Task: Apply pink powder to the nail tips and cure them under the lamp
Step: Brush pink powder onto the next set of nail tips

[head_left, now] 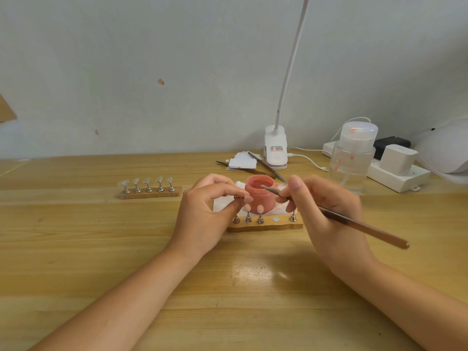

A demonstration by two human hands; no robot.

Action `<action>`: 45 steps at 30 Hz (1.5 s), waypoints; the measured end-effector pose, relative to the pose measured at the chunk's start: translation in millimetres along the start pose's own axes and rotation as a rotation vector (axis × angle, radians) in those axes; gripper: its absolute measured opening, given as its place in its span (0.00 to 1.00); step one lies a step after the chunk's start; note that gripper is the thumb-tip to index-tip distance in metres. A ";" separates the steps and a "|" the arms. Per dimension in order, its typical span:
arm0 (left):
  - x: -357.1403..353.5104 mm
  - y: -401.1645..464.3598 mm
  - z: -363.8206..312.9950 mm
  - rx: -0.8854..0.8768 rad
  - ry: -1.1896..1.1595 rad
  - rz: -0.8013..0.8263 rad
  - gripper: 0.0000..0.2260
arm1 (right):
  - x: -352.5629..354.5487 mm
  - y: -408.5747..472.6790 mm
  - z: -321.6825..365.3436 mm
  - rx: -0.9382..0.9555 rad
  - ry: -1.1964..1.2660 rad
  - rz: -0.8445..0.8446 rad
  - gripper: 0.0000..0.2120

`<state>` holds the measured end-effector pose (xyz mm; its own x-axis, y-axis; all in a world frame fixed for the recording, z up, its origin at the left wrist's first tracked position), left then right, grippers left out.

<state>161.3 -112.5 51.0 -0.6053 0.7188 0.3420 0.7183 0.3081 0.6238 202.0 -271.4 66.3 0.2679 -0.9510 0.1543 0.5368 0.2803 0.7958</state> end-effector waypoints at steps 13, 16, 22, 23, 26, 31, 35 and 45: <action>0.4 0.0 3.4 0.025 -0.006 -0.002 0.09 | -12.9 -6.6 -2.2 -0.039 -0.071 0.120 0.17; 0.9 -0.1 3.1 0.029 -0.009 -0.011 0.11 | -11.6 -7.9 -5.3 -0.058 -0.008 0.103 0.22; 0.3 0.3 2.4 0.019 0.002 -0.009 0.12 | -13.7 -8.1 -6.6 -0.046 -0.037 0.134 0.22; 0.3 0.4 2.1 0.018 0.002 -0.012 0.12 | -13.7 -8.6 -5.4 -0.030 -0.041 0.133 0.22; 0.4 0.6 2.0 0.007 0.008 -0.015 0.11 | -11.6 -6.1 0.1 0.028 -0.098 0.094 0.19; 0.6 0.6 2.8 0.007 0.015 -0.023 0.13 | -14.3 -8.8 -4.5 -0.039 -0.057 0.126 0.19; 0.4 0.6 2.6 -0.006 0.015 -0.019 0.14 | -12.2 -4.2 2.9 0.020 -0.136 0.090 0.13; -0.2 1.0 2.6 0.006 -0.004 -0.009 0.13 | -11.1 -5.1 -1.7 -0.013 -0.116 0.076 0.18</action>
<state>163.1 -110.7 49.7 -0.6105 0.7185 0.3331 0.7147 0.3187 0.6226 197.7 -262.0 59.5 0.2139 -0.9354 0.2816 0.5286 0.3532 0.7719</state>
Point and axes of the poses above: each hand's wrist, its own y-axis towards the middle knuckle, its own x-axis out of the back of the hand, z = x × y, the point moved 8 cm from there along y, towards the middle knuckle, and after that the axes turned 2 degrees about x, right-handed, at the moved point
